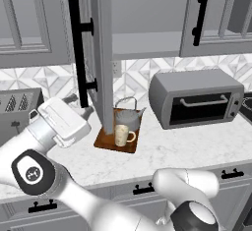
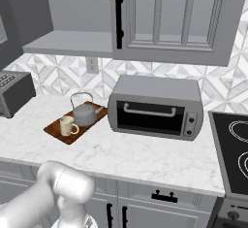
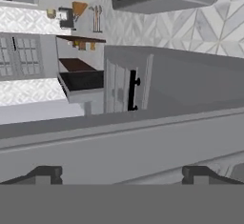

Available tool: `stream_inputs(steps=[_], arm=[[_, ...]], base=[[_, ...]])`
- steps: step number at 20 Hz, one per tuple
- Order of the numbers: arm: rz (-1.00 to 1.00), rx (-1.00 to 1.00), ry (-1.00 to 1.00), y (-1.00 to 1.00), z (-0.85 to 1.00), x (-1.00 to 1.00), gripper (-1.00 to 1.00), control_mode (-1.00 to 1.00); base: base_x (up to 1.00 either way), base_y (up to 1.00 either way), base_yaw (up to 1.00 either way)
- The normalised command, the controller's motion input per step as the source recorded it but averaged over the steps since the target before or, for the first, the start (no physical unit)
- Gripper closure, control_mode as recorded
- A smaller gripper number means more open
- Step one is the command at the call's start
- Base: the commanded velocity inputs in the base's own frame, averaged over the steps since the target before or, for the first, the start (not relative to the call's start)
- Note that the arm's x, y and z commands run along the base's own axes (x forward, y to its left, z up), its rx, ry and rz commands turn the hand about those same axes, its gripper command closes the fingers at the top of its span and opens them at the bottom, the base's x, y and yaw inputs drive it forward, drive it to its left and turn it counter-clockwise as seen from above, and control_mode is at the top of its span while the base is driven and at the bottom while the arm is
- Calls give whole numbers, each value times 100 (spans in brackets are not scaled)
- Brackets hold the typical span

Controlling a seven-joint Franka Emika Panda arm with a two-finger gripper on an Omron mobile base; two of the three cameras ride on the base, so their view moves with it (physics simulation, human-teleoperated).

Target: Pick the kettle from the counter and place it on the tray. Then pick the mug from the cabinet and place it on the tray. Then close the cabinet doors.

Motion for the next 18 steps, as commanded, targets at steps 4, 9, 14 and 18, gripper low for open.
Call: stream_inputs(steps=[4,9,14,18], arm=[[0,2,-1,-61,30,0,-100,-100],[0,3,0,-66,37,5,-100,-100],[2,3,0,-67,33,31,-100,-100],[9,5,1,-65,20,54,-100,-100]], base=[[0,0,0],[0,0,0],[0,0,0],[0,0,0]])
